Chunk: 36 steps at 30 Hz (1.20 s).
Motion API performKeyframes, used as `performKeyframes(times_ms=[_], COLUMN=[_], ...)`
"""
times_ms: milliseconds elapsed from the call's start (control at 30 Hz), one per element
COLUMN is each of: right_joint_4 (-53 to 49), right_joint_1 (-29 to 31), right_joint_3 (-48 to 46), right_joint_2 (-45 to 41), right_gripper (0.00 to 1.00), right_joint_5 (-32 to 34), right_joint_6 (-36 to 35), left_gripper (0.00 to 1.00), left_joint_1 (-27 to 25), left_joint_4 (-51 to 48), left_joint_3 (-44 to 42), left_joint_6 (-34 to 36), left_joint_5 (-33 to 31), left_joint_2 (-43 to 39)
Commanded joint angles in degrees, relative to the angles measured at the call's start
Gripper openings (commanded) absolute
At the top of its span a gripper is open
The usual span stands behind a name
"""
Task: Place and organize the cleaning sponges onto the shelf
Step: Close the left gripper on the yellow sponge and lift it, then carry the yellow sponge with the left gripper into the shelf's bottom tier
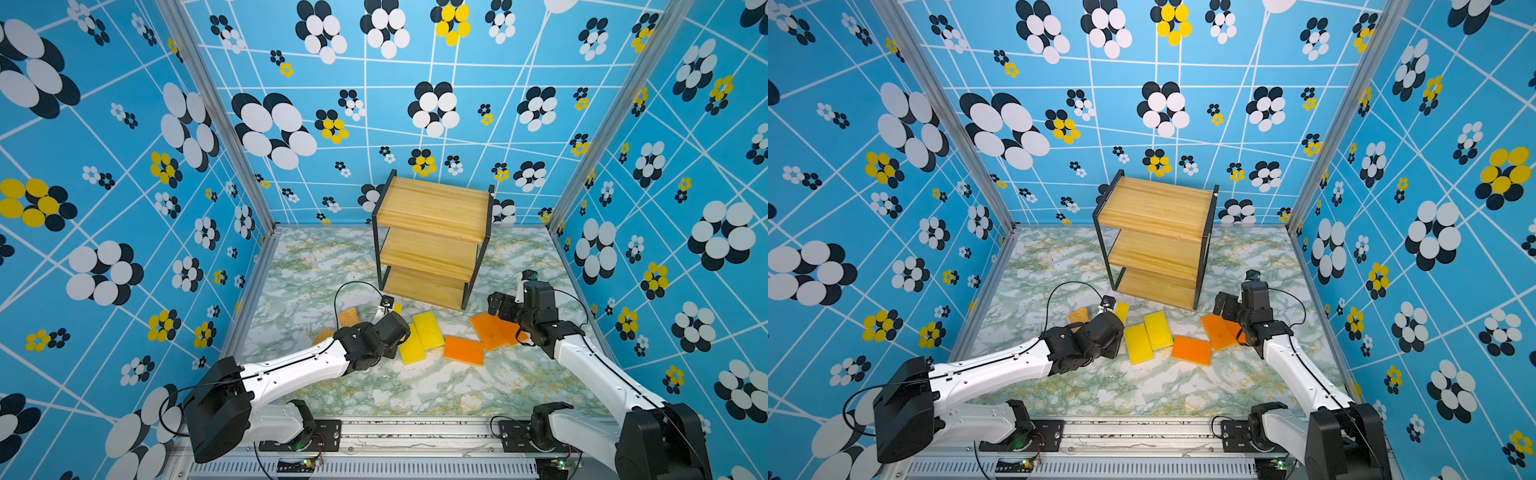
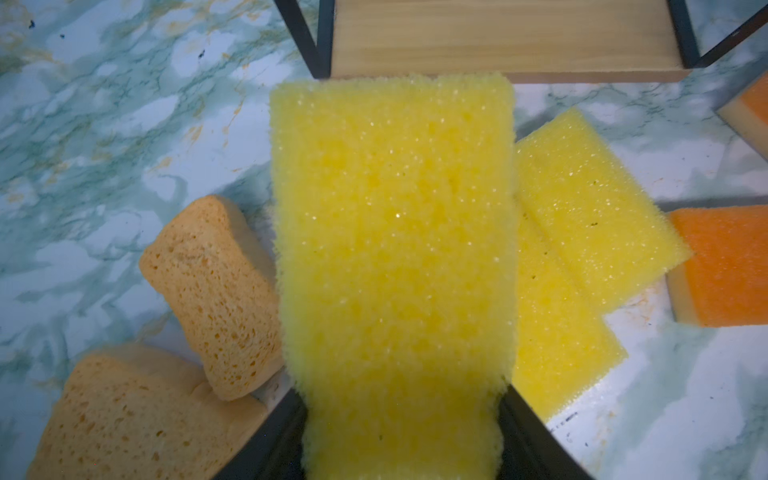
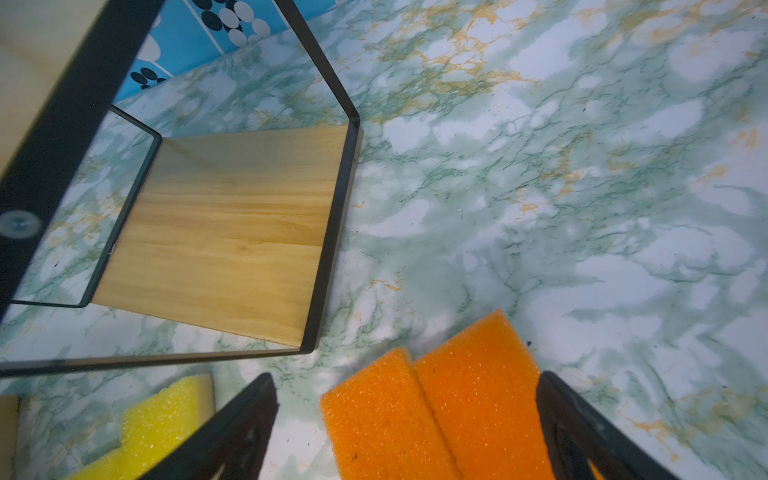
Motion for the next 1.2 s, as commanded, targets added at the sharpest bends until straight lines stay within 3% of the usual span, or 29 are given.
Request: performKeyframes(times_ms=[0,133,500,867,1167], right_joint_4=[-1.51,-2.17,-4.69,-2.07,-1.40], right_joint_1=[0.46,0.48,0.45,0.49,0.50], right_joint_3=[-0.30,-0.81,-1.21,-2.48,-5.69], right_joint_2=[-0.79,-1.92,-4.95,-5.62,-9.30], right_gripper=[0.99,0.99,0.99,0.99,0.99], right_joint_5=[1.17,1.86,3.03,-13.34,-13.55], right_joint_6=[0.82,0.82,0.35,3.79,5.94], left_gripper=[0.60,0.60,0.60,0.59,0.59], left_joint_1=[0.12,0.38,0.47,0.47,0.56], left_joint_4=[7.20,12.98,22.54,29.27,38.10], left_joint_3=[2.65,4.60,10.62,13.92,9.22], left_joint_6=[5.55,5.74,4.65,4.03,0.88], left_joint_5=[2.86,7.12,10.69,15.00,16.82], left_joint_2=[2.94,7.01,17.00,25.97,27.85])
